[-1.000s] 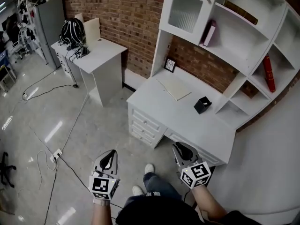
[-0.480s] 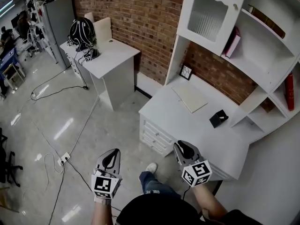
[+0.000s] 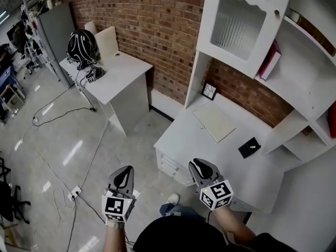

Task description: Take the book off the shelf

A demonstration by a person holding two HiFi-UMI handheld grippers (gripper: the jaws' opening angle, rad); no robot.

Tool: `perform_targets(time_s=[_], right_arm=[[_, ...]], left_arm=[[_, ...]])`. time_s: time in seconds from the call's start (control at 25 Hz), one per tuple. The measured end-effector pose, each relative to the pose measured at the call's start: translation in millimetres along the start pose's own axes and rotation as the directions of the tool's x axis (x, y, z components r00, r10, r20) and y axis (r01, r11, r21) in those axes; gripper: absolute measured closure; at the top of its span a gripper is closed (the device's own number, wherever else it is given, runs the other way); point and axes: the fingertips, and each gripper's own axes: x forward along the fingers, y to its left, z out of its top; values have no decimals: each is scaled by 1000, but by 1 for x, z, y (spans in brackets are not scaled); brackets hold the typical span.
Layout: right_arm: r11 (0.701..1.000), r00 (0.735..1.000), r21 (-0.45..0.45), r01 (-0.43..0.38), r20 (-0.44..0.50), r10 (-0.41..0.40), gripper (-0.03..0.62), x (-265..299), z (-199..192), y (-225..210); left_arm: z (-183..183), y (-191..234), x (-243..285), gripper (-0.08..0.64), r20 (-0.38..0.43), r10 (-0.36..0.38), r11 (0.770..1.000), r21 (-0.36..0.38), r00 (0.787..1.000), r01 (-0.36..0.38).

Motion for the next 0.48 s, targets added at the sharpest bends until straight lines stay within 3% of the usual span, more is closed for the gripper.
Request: perform_targets(time_s=[0.24, 0.48], right_arm=[[999, 998, -1, 40, 39, -40, 532, 32, 22, -50], [993, 990, 8, 120, 76, -120, 529, 37, 41, -103]], left_arm=[[16, 10, 73, 551, 13, -35, 999, 25, 999, 35], [33, -6, 139, 551, 27, -113, 993, 41, 993, 112]])
